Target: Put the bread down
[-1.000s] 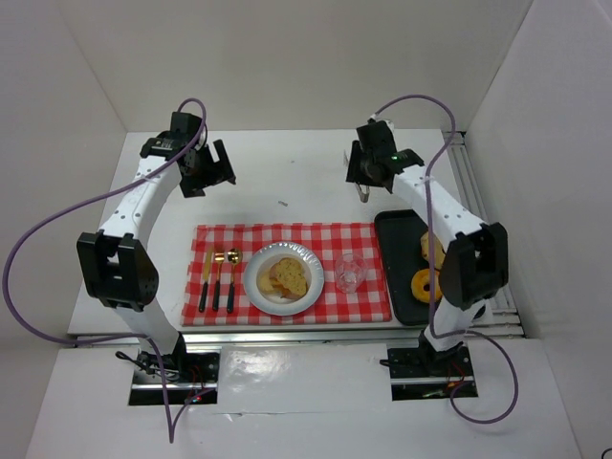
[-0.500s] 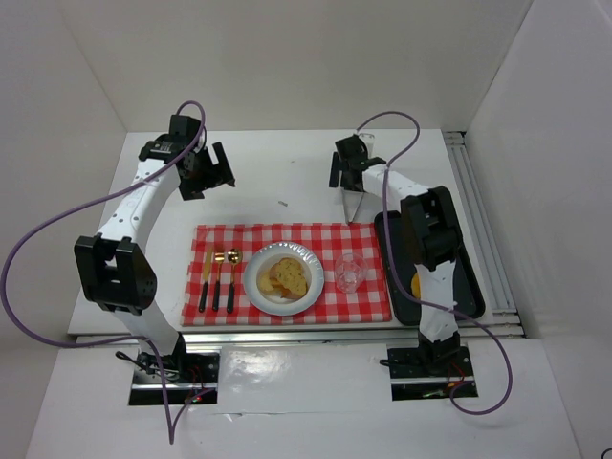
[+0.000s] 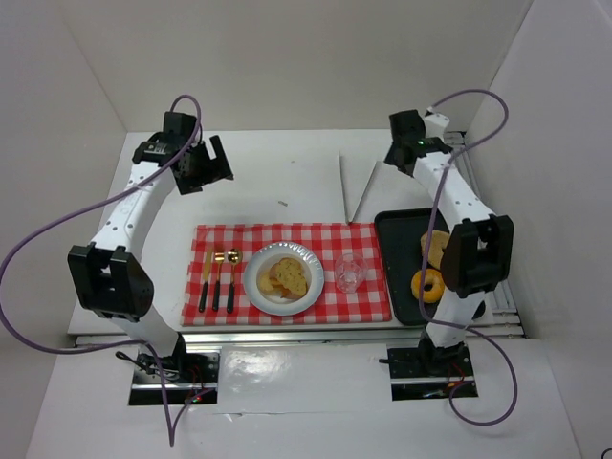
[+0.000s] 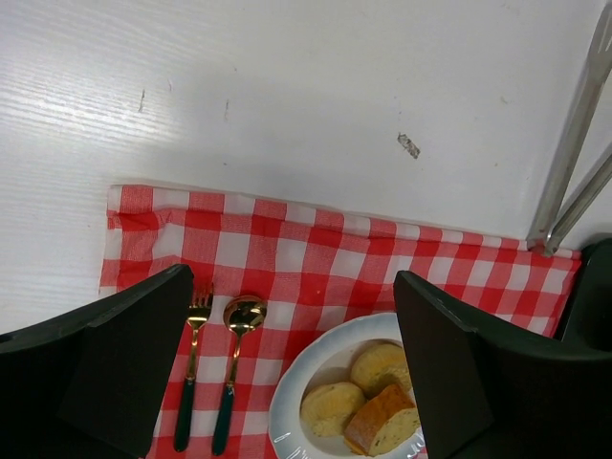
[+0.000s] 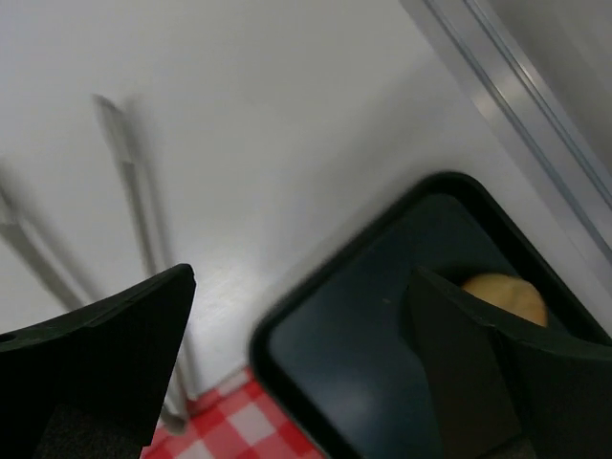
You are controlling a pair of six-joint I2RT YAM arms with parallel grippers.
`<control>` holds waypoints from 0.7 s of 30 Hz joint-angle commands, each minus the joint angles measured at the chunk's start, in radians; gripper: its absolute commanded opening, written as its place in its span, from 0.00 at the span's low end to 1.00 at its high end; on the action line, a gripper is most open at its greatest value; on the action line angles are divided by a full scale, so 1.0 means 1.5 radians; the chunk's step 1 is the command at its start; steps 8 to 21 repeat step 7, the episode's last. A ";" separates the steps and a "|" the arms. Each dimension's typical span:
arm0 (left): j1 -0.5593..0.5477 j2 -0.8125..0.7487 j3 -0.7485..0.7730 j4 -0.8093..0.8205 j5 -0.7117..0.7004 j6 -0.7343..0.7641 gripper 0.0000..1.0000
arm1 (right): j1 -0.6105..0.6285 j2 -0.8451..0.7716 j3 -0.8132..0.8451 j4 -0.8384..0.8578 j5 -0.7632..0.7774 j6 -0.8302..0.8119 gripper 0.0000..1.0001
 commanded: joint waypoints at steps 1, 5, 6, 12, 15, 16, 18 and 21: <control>-0.001 -0.029 -0.004 0.025 -0.001 0.007 1.00 | -0.029 -0.046 -0.109 -0.068 0.003 0.041 1.00; -0.001 -0.029 -0.004 0.025 0.007 0.024 1.00 | -0.053 -0.090 -0.184 -0.027 -0.038 0.041 1.00; -0.001 -0.029 0.003 0.025 0.007 0.030 1.00 | -0.060 -0.098 -0.198 -0.010 -0.049 0.020 1.00; -0.001 -0.029 0.003 0.025 0.000 0.030 1.00 | -0.069 -0.107 -0.214 -0.001 -0.056 0.020 1.00; -0.001 -0.029 0.003 0.025 0.000 0.030 1.00 | -0.069 -0.107 -0.214 -0.001 -0.056 0.020 1.00; -0.001 -0.029 0.003 0.025 0.000 0.030 1.00 | -0.069 -0.107 -0.214 -0.001 -0.056 0.020 1.00; -0.001 -0.029 0.003 0.025 0.000 0.030 1.00 | -0.069 -0.107 -0.214 -0.001 -0.056 0.020 1.00; -0.001 -0.029 0.003 0.025 0.000 0.030 1.00 | -0.069 -0.107 -0.214 -0.001 -0.056 0.020 1.00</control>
